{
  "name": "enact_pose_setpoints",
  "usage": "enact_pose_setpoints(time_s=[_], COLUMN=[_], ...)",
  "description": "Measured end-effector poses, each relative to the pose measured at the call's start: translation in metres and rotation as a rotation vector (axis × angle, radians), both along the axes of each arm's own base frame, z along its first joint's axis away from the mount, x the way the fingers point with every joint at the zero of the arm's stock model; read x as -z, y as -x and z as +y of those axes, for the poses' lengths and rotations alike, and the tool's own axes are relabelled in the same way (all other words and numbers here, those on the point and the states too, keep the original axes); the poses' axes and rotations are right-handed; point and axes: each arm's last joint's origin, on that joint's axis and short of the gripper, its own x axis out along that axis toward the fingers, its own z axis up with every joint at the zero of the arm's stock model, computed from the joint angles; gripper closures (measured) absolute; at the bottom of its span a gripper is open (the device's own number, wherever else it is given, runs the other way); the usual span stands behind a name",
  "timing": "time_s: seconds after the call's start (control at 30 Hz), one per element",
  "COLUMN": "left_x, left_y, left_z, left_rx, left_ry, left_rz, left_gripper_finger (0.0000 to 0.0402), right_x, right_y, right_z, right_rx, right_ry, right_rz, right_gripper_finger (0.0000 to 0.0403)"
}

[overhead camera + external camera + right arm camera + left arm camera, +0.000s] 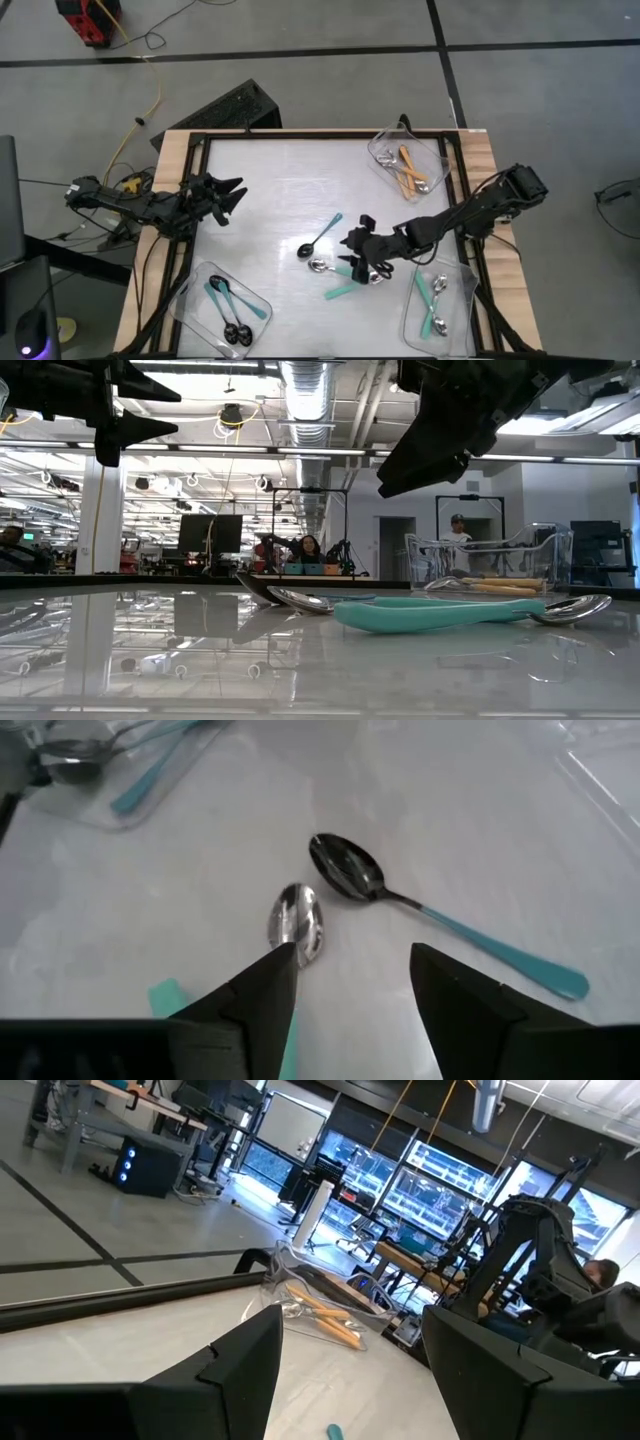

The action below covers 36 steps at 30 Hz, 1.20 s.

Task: Sort silverware by color (type)
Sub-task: Put the green spoon into the bottom right transparent bin

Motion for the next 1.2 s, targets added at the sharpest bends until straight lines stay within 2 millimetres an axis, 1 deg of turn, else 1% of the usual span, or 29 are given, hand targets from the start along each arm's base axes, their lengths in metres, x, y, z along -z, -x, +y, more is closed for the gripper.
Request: enact_pose_setpoints(time_s=[0.17, 1.2], left_x=[0.0000, 0.0000], left_y=[0.0000, 0.0000], left_z=[0.0000, 0.0000], left_rx=[0.000, 0.000], left_ry=[0.000, 0.001], left_rz=[0.000, 0.000], left_gripper_finger=[0.0176, 0.0176], right_x=[0.0030, 0.0032], right_y=[0.0025, 0.0031], right_z=[-0.0006, 0.0007], right_rx=[0.011, 0.017], right_ry=[-0.002, -0.011], right_rz=[0.037, 0.037], right_gripper_finger=[0.0186, 0.0186])
